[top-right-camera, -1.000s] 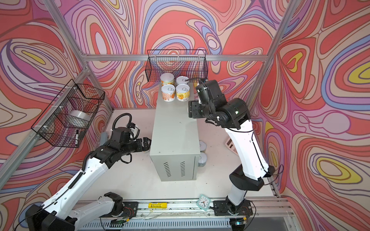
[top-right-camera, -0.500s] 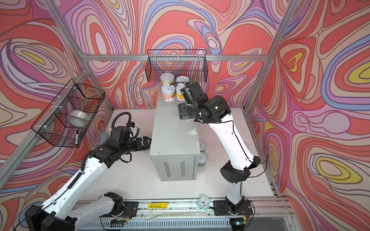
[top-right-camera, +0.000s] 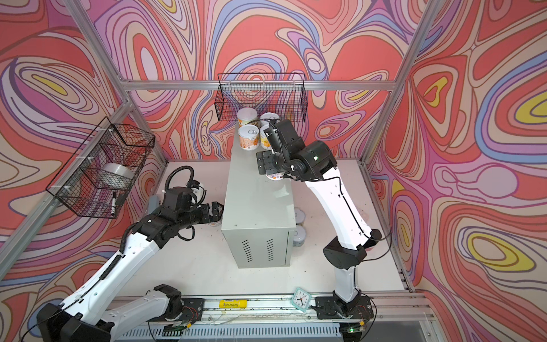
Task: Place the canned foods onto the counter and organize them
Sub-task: 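Carry the pink-labelled can with the right gripper onto the cabinet top, then set the pink can in front of the yellow can and open the right gripper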
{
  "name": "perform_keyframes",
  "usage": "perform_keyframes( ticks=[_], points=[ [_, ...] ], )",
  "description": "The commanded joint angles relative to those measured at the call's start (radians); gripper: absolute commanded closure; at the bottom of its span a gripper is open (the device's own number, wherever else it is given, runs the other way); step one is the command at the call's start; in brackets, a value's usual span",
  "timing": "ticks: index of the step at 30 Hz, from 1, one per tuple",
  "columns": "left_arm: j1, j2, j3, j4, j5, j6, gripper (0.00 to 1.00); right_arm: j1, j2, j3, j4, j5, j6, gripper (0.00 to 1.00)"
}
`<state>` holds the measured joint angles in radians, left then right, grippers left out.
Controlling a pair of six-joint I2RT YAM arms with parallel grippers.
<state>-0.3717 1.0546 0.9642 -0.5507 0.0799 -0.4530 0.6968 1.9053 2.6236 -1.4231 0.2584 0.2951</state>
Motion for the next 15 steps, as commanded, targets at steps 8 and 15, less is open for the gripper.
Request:
perform_keyframes(
  ticks=[8,15],
  points=[
    [0.007,-0.028,-0.027,-0.004,0.010,0.004,0.03,0.008,-0.125,-0.120,0.169,-0.047,0.019,0.02],
    [0.006,-0.035,-0.030,-0.002,0.005,0.004,0.03,0.008,-0.237,-0.234,0.163,-0.030,0.031,0.03]
  ],
)
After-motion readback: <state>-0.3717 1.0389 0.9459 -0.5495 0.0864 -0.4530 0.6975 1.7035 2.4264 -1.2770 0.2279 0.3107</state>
